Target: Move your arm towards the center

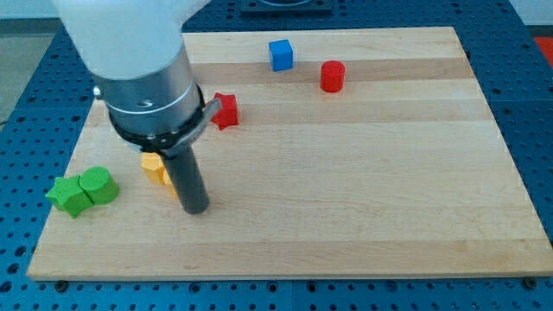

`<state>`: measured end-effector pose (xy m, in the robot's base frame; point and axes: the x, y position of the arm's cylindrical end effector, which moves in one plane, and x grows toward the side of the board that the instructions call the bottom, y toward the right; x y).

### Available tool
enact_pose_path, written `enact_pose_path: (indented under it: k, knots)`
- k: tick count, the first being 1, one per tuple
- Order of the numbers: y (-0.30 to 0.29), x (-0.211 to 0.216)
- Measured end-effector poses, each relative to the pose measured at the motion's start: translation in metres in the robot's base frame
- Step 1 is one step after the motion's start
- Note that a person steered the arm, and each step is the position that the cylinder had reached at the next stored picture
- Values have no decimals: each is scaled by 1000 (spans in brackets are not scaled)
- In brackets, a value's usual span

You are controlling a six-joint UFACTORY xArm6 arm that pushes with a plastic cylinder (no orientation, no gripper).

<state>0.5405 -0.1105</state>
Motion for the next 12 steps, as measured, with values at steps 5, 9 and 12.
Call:
enact_pose_path:
  k: [5, 9, 12]
  knots:
    - [71, 4]
    - [110, 3]
    - [113, 4]
